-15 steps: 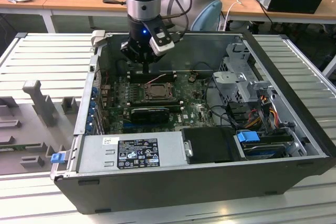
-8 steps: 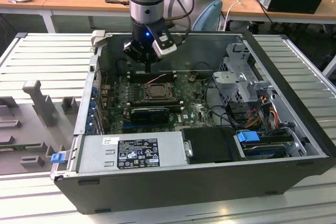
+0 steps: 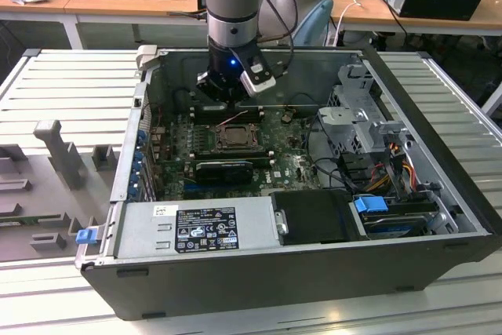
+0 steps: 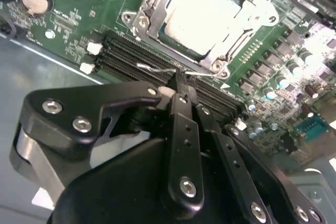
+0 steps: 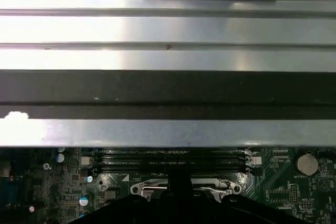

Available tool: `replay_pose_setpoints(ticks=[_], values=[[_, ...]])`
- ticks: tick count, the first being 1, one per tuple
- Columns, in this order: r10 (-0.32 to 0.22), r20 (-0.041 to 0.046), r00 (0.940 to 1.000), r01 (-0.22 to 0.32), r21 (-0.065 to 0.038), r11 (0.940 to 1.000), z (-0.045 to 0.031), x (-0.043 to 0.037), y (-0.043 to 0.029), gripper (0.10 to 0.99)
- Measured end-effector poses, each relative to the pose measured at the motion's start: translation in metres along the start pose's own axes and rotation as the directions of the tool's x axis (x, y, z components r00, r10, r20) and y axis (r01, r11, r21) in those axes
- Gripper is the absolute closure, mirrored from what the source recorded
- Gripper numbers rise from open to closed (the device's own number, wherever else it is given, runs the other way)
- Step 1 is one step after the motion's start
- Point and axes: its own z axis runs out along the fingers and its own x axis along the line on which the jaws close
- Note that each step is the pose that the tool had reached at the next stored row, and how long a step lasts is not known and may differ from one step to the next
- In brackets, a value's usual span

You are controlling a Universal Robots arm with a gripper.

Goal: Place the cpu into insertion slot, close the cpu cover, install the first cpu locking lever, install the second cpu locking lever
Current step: 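Install the first cpu locking lever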

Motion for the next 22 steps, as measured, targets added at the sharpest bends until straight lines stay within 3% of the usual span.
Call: replay_pose_setpoints(ticks=[22], values=[[-0.040,-0.0050,0.9992,0.040,-0.003,0.9992,0.0208,-0.0259,0.0013,0.980]])
